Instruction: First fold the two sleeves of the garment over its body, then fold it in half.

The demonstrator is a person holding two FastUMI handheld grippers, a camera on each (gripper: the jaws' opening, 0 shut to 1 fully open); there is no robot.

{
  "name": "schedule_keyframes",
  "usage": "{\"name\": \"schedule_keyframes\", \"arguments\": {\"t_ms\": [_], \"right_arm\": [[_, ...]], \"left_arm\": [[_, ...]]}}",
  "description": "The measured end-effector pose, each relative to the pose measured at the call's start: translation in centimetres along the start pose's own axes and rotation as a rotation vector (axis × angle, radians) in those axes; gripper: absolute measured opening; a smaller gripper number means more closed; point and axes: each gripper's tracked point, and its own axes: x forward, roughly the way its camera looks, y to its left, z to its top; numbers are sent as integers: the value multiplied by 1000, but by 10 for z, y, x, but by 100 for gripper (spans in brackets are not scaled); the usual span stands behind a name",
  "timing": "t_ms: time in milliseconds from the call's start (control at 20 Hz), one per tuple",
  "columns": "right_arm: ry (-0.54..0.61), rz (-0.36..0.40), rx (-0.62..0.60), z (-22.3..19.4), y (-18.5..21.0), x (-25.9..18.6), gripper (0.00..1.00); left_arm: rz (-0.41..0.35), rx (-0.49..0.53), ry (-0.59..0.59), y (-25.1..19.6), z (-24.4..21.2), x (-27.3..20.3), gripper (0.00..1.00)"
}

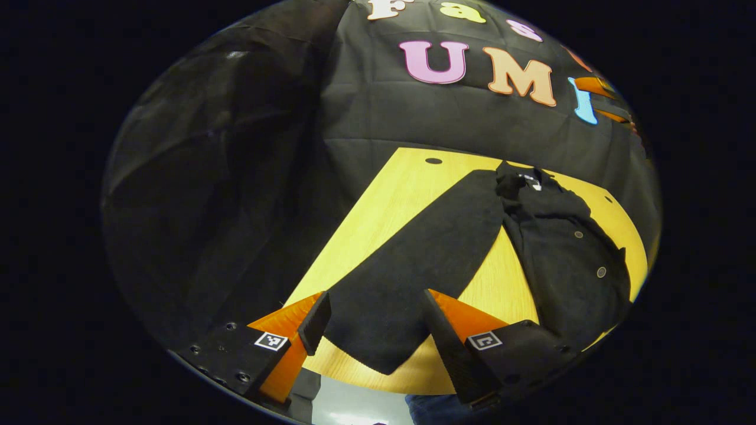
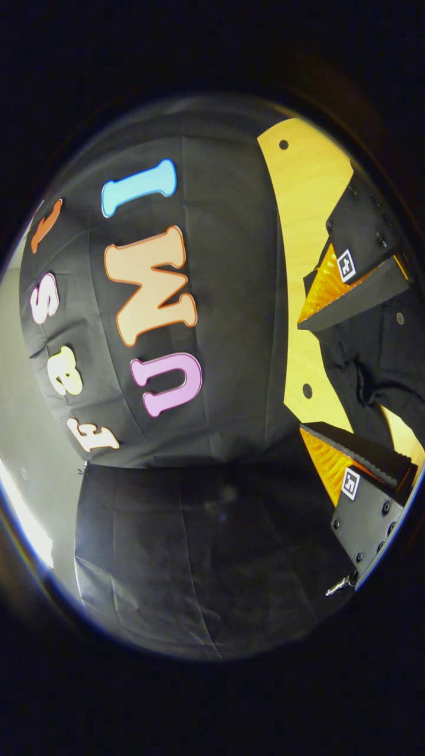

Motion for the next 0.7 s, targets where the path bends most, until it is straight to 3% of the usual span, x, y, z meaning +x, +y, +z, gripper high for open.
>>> {"name": "schedule_keyframes", "arguments": {"t_ms": [50, 100, 300, 350, 400, 500, 650, 700], "right_arm": [[0, -15, 2, -2, -4, -8, 100], [2, -24, 9, -5, -5, -13, 94], [16, -44, 50, -18, -10, -34, 97], [13, -47, 62, -19, -11, -39, 94], [11, -55, 69, -21, -13, -43, 98], [9, -74, 76, -23, -17, -52, 93], [8, -90, 70, -24, -26, -61, 93], [10, -97, 69, -24, -29, -62, 97]], "left_arm": [[-2, -4, 12, 0, -6, 2, 95], [-4, -7, 20, 0, -10, 4, 94], [-11, 0, 37, 0, -22, 11, 95], [-15, 5, 41, 0, -25, 12, 95], [-17, 10, 48, 1, -28, 13, 95], [-20, 18, 61, 2, -37, 16, 95], [-22, 30, 64, 2, -42, 16, 95], [-25, 38, 69, 2, -43, 17, 95]]}}
